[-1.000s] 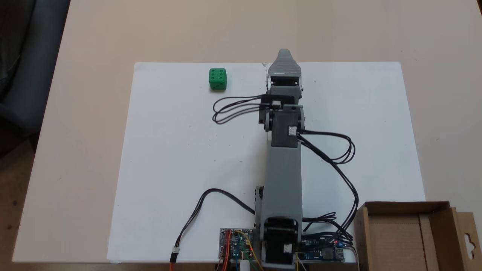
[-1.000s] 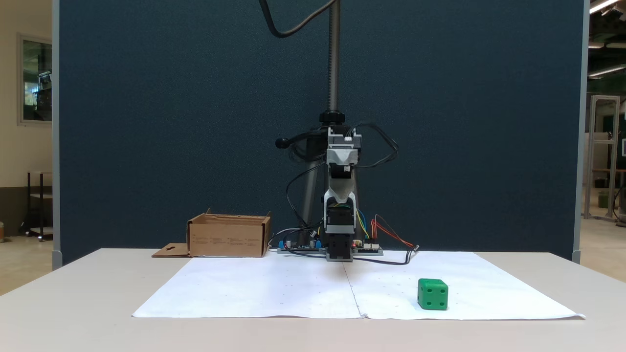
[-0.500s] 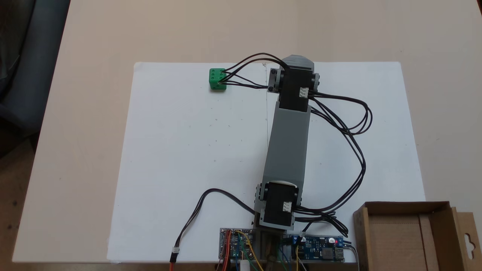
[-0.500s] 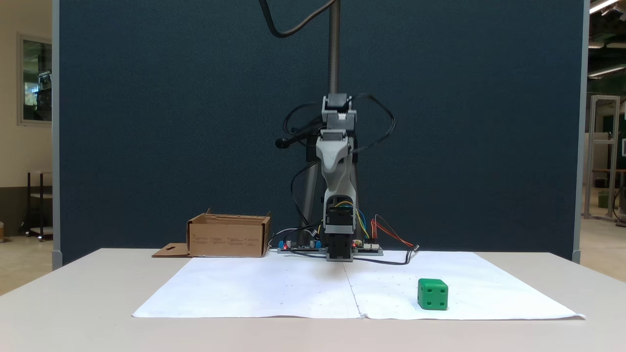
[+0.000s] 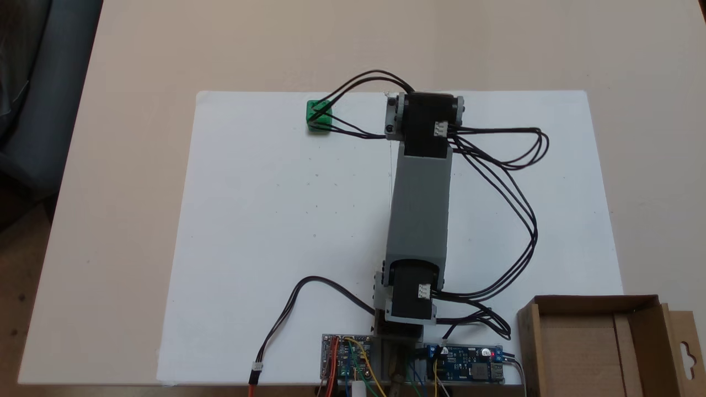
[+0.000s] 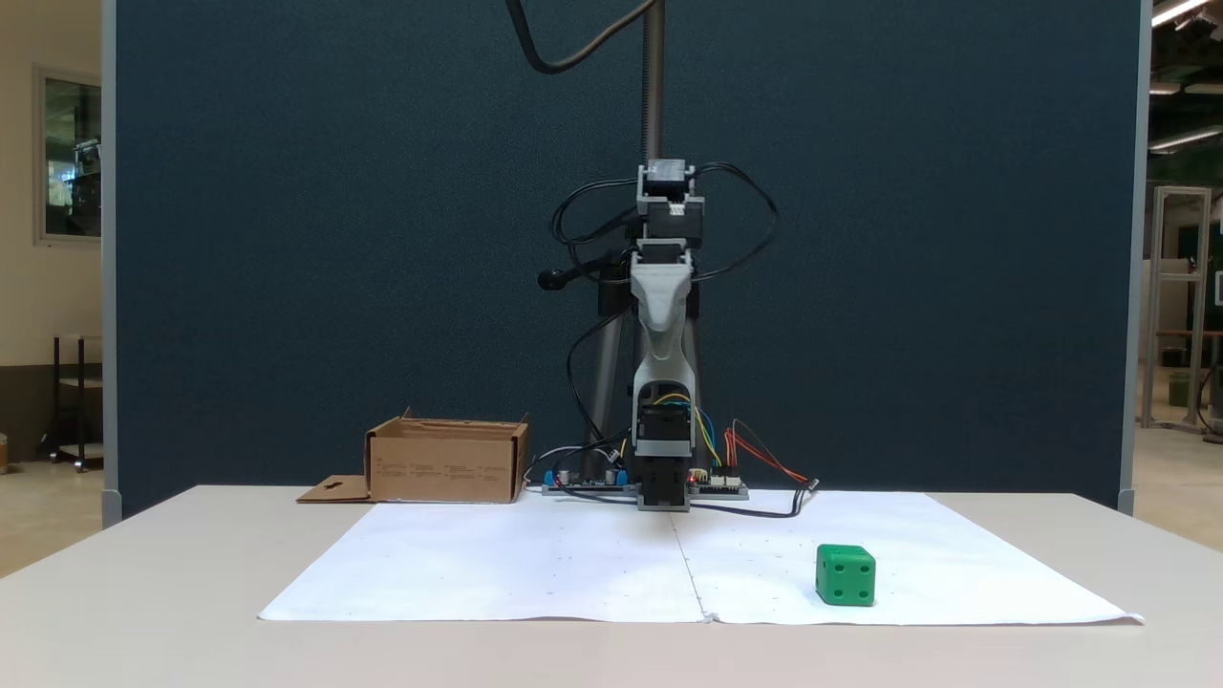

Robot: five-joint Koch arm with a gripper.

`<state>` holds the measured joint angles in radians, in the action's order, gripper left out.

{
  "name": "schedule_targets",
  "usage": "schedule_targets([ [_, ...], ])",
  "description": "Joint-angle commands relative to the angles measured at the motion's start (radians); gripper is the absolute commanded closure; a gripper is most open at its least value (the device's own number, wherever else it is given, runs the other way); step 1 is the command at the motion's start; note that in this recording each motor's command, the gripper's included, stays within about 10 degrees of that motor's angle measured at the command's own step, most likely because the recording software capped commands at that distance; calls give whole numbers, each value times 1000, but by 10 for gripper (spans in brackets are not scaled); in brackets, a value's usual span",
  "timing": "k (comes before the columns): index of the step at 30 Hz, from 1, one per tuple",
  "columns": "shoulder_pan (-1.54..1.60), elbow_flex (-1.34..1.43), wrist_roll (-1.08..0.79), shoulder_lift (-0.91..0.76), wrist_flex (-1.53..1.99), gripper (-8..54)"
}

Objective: Grasp a green dice and put it in the bin.

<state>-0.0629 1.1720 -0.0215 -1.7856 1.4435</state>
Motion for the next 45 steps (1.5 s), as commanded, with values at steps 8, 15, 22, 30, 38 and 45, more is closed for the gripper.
schedule_targets([
  [8, 170, -170, 141, 155, 176, 12],
  [15, 339, -364, 281, 316, 176, 14],
  [22, 445, -428, 347, 451, 176, 18],
  [30, 548, -661, 546, 643, 176, 23],
  [38, 557, -666, 652, 701, 176, 22],
  [45, 552, -733, 650, 744, 176, 23],
])
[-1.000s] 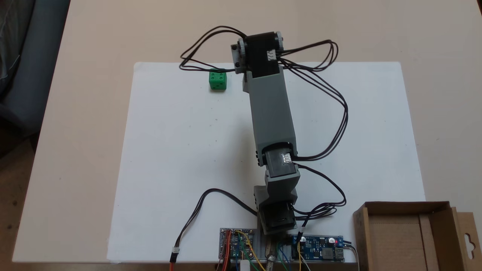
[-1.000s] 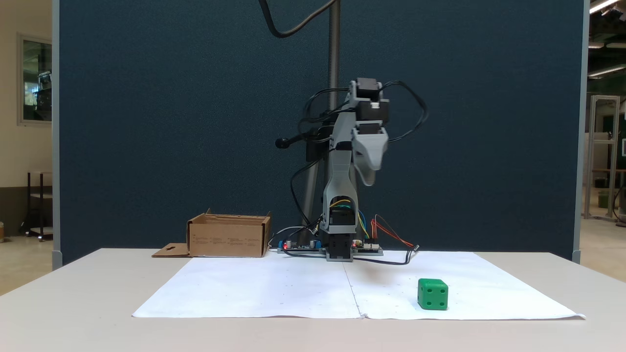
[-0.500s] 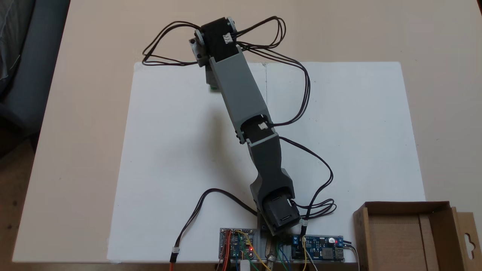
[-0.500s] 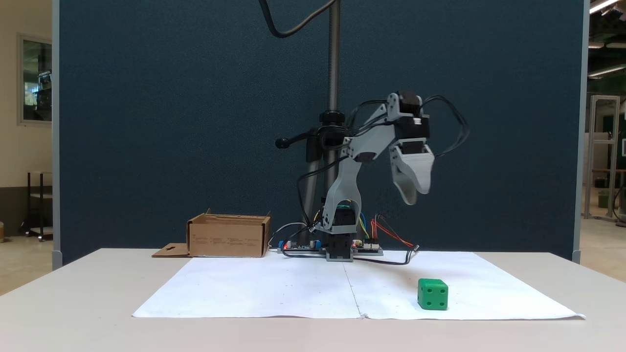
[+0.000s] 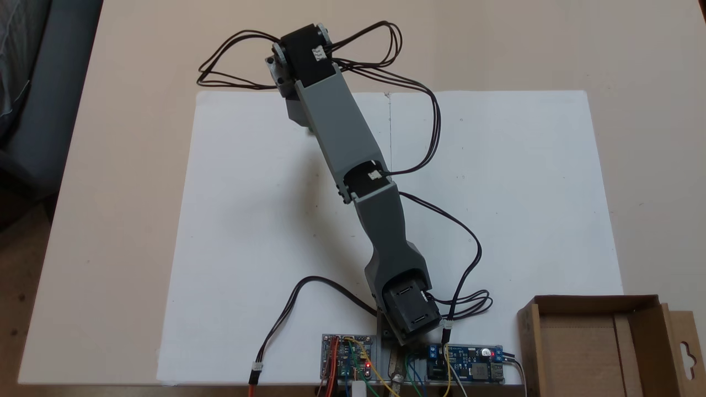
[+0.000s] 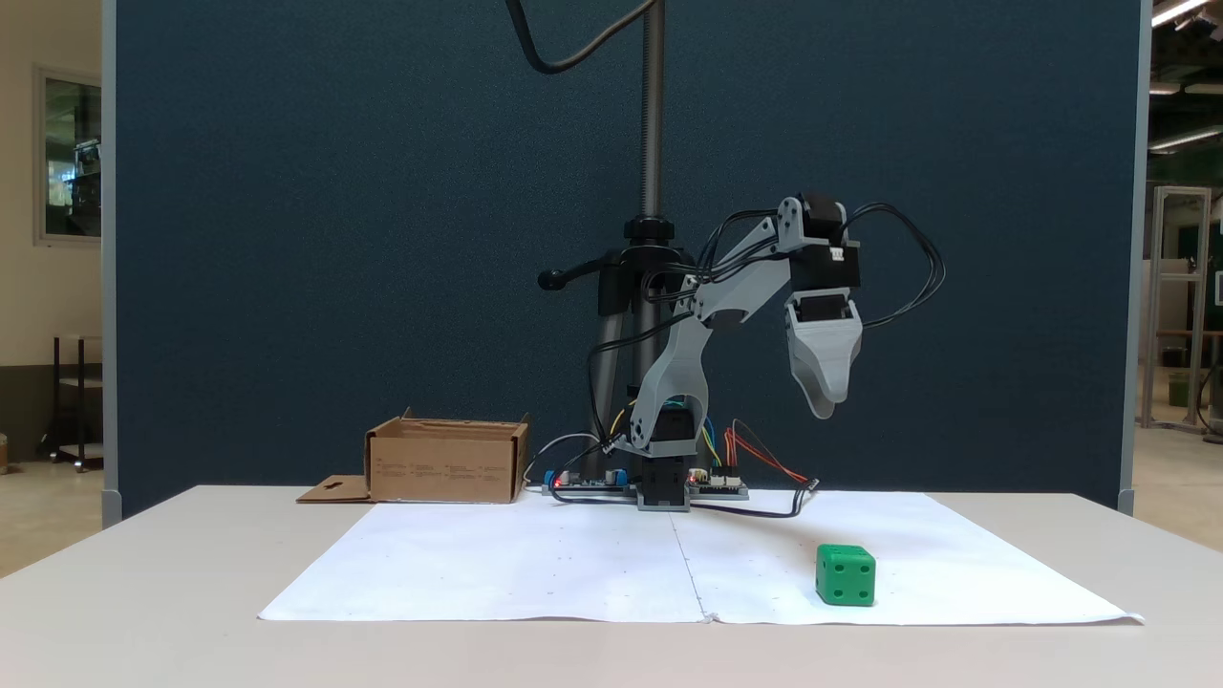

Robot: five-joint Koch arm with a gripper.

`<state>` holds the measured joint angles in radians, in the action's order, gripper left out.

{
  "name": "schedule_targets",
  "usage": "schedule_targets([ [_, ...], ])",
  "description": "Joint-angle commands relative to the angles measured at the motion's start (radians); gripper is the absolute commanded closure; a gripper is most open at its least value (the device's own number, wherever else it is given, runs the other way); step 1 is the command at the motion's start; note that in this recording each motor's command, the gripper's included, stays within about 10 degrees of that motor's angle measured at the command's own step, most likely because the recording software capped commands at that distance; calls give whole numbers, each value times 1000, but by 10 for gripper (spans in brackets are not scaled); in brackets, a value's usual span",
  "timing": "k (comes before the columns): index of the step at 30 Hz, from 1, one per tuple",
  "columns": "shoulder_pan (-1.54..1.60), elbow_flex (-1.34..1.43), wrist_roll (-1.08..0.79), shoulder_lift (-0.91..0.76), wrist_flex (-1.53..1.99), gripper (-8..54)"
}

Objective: Grasp a green dice and put it in the bin.

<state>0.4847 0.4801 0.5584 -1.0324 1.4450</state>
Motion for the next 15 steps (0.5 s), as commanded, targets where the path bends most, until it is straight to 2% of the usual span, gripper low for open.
schedule_targets([
  [1, 5, -46, 71, -3, 175, 23],
  [15, -46, -109, 61, 101, 117, 24],
])
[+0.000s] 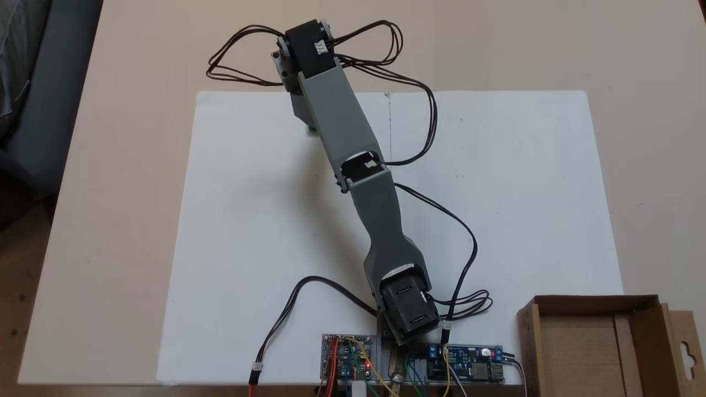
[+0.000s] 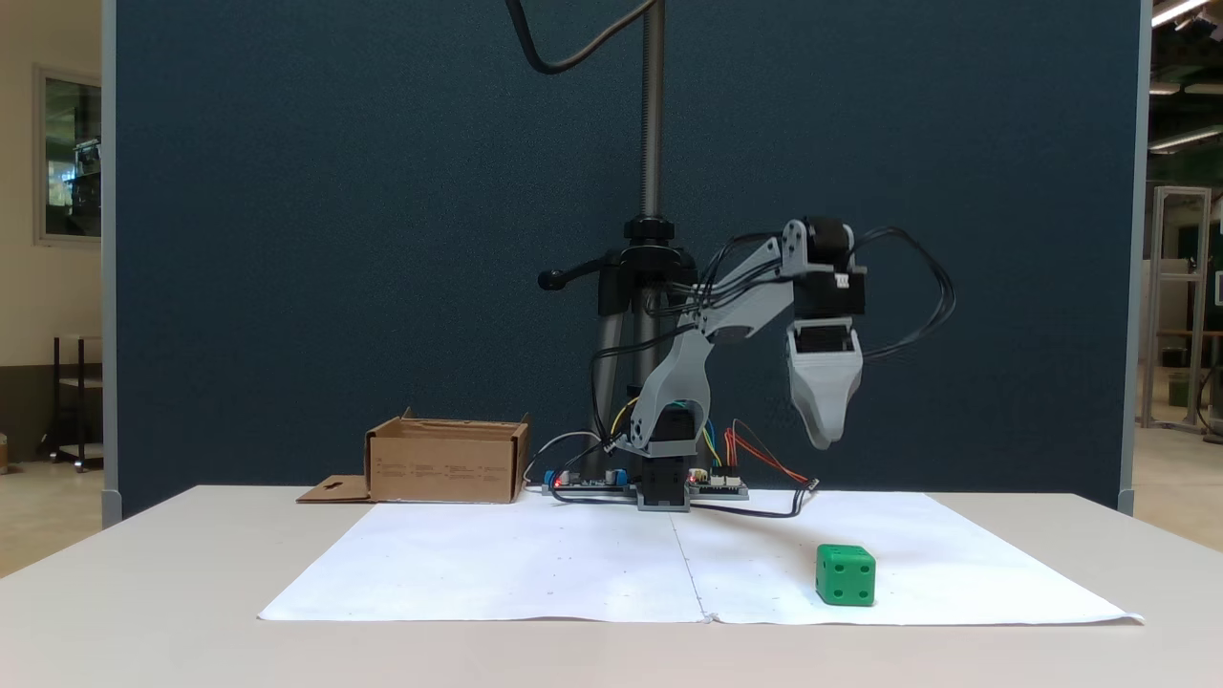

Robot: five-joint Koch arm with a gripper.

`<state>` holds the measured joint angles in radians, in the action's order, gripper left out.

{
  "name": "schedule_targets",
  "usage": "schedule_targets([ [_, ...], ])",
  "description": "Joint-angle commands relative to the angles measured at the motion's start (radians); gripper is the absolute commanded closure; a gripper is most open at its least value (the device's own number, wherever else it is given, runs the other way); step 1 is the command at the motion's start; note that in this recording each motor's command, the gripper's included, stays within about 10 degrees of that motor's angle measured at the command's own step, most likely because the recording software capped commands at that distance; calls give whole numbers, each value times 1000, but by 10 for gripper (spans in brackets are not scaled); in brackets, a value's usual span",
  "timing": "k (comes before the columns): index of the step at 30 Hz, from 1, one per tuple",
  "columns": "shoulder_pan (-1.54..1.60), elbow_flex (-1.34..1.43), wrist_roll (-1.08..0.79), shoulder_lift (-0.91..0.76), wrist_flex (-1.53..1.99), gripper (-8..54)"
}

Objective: Grasp a green dice and put it in the bin.

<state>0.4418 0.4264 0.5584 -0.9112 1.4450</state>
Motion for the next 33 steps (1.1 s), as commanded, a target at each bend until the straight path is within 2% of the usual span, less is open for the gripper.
schedule_targets([
  [1, -3, -69, 60, -11, 104, 24],
  [12, 20, -210, 58, 81, -2, 26],
  [33, -14, -213, 54, 227, -109, 30],
])
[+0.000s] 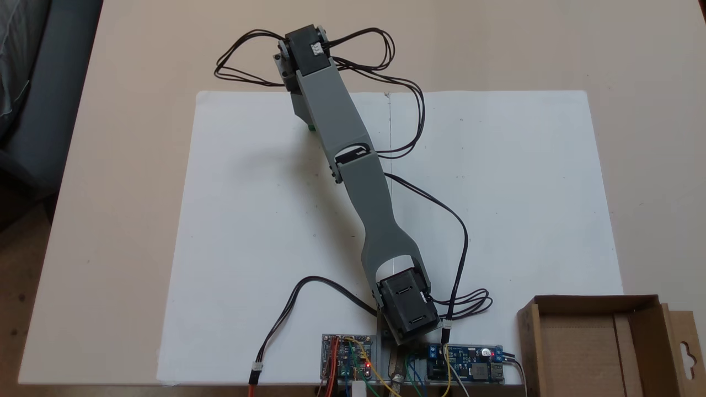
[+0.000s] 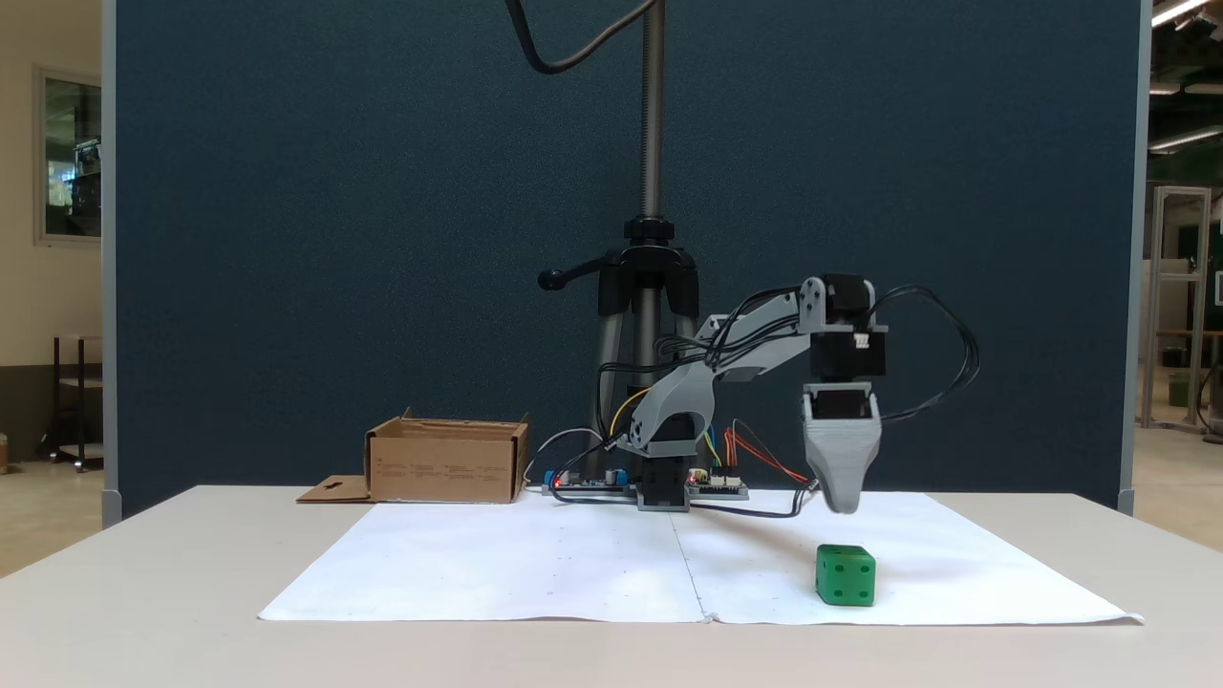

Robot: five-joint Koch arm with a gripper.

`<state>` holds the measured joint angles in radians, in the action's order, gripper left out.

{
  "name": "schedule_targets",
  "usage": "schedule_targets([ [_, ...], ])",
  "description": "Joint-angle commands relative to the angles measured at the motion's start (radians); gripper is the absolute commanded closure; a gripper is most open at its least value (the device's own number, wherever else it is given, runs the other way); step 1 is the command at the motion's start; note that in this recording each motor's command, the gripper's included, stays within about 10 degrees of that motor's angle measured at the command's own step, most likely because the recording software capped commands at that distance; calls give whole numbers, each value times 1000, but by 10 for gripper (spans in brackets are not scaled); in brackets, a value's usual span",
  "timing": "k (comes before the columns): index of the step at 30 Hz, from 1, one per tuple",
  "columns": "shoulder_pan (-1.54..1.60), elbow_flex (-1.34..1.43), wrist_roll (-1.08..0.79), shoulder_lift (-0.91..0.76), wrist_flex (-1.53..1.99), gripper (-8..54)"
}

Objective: Grasp a green dice and put it in the bin.

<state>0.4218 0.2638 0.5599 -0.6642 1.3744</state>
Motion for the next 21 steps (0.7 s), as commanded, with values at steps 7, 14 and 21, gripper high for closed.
schedule_targets([
  [7, -5, -51, 44, -2, -31, 29],
  [14, -3, -51, 43, 0, -29, 30],
  [21, 3, -51, 43, 0, -29, 30],
])
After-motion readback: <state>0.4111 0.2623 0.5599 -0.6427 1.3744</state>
